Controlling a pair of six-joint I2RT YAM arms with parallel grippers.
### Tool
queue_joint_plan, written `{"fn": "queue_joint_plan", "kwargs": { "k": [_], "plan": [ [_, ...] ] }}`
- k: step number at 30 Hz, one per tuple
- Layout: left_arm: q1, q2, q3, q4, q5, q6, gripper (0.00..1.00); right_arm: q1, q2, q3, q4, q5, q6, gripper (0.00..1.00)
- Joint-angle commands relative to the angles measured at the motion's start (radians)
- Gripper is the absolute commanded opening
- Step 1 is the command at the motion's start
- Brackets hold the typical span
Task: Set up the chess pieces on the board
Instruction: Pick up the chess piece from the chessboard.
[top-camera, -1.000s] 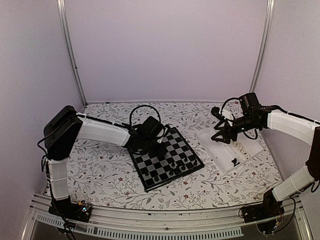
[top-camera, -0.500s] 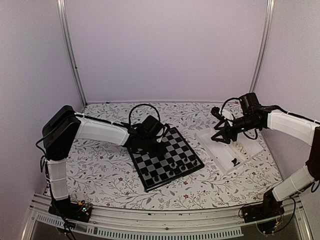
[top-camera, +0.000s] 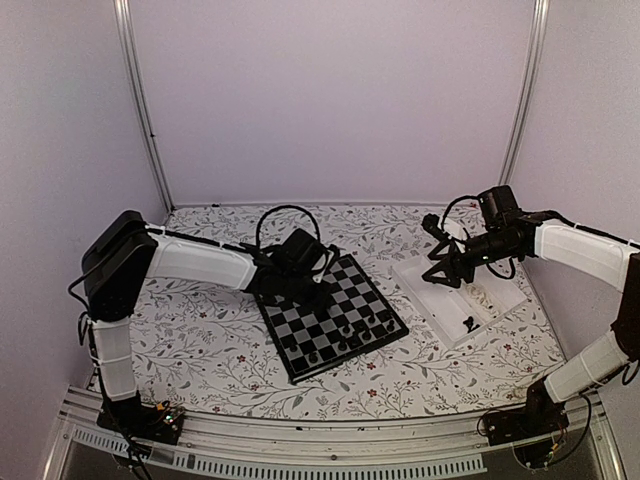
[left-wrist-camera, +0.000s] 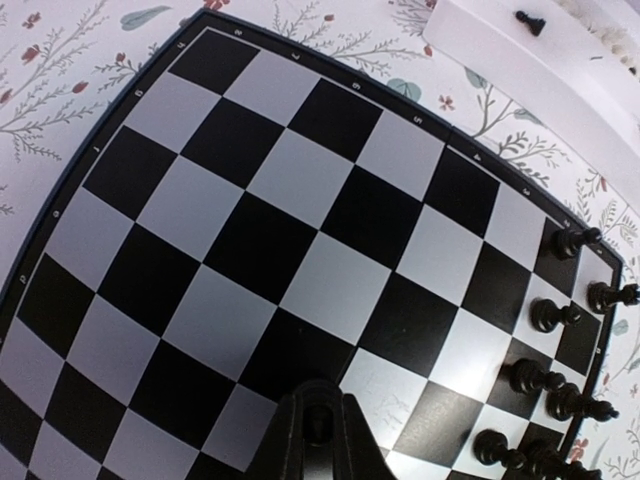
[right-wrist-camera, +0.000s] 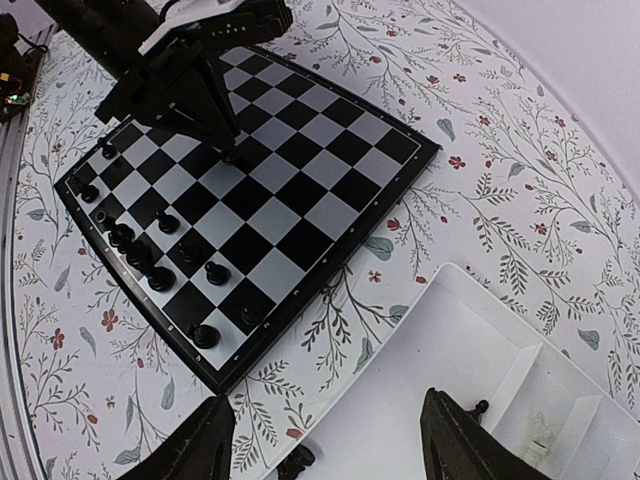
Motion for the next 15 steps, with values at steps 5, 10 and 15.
{"fn": "queue_joint_plan", "kwargs": {
  "k": [5, 10, 15],
  "plan": [
    [-0.054, -0.171, -0.054, -0.074, -0.006, 0.034, 0.06, 0.004, 0.011, -0.007, -0.007, -0.020, -0.010, 0.67],
    [-0.109, -0.277, -0.142, -0.086, 0.037, 0.104, 0.06, 0.003, 0.014, -0.005, -0.007, -0.019, -0.011, 0.68],
    [-0.135, -0.317, -0.215, -0.102, 0.084, 0.116, 0.06, 0.004, 0.014, -0.004, -0.007, -0.021, -0.010, 0.68]
  ]
}}
